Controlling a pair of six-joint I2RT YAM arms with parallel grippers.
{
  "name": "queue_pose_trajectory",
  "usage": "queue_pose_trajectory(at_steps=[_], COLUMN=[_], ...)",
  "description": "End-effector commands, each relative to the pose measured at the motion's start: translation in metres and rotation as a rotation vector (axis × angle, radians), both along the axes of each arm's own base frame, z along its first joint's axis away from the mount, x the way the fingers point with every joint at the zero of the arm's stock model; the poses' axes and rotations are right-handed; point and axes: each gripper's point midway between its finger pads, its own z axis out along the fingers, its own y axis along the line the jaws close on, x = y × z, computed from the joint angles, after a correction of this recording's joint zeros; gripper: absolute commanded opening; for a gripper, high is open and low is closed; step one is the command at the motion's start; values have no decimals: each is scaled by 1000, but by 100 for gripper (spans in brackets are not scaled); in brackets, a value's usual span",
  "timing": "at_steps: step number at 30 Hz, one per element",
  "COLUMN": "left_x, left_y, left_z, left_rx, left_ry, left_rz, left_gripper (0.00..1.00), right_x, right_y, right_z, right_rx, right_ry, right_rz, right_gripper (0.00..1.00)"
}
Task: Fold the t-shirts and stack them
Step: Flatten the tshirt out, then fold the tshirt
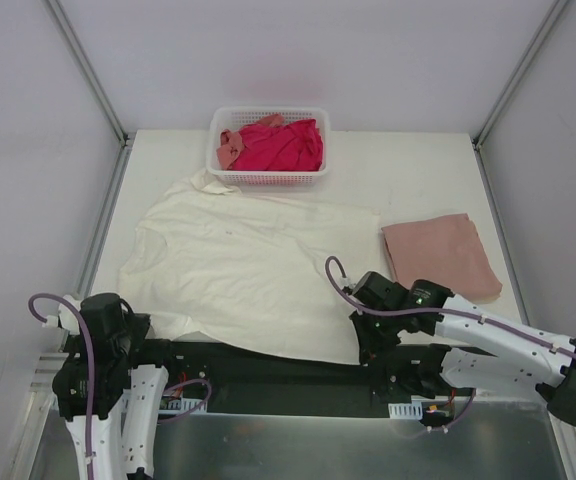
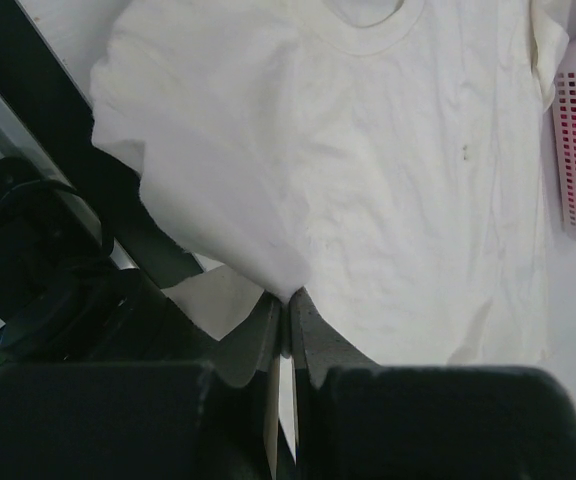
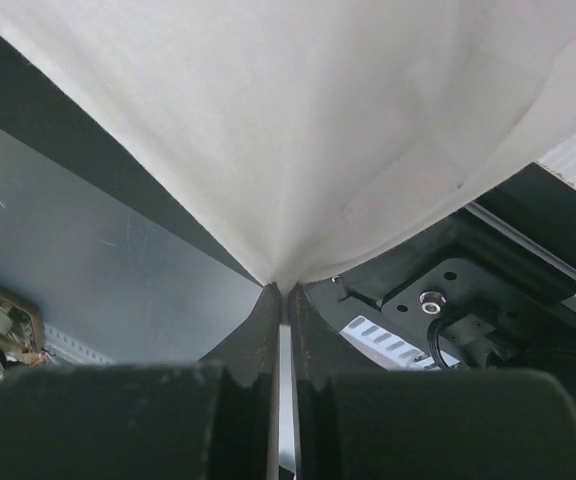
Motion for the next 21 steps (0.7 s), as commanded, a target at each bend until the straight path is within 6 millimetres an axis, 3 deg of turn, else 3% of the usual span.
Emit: queue_pose_trajectory(at_steps=[1,9,21], left_x=[-1,59,149], left_y=[2,-22,-17], left_z=[-7,-8,12], left_rx=[12,-62,-35], left_ry=[45,-9,-44], left_rz=[-6,-155,-194], left_gripper=[0,0,0], right_x=[-4,31,86], right_y=[-6,-12,-9], right_z=[2,9,20], right_rx=[-47,-135,-125], right_ry=[6,-106,-135], right_rz=[-1,-40,-141], right_gripper=[1,1,1])
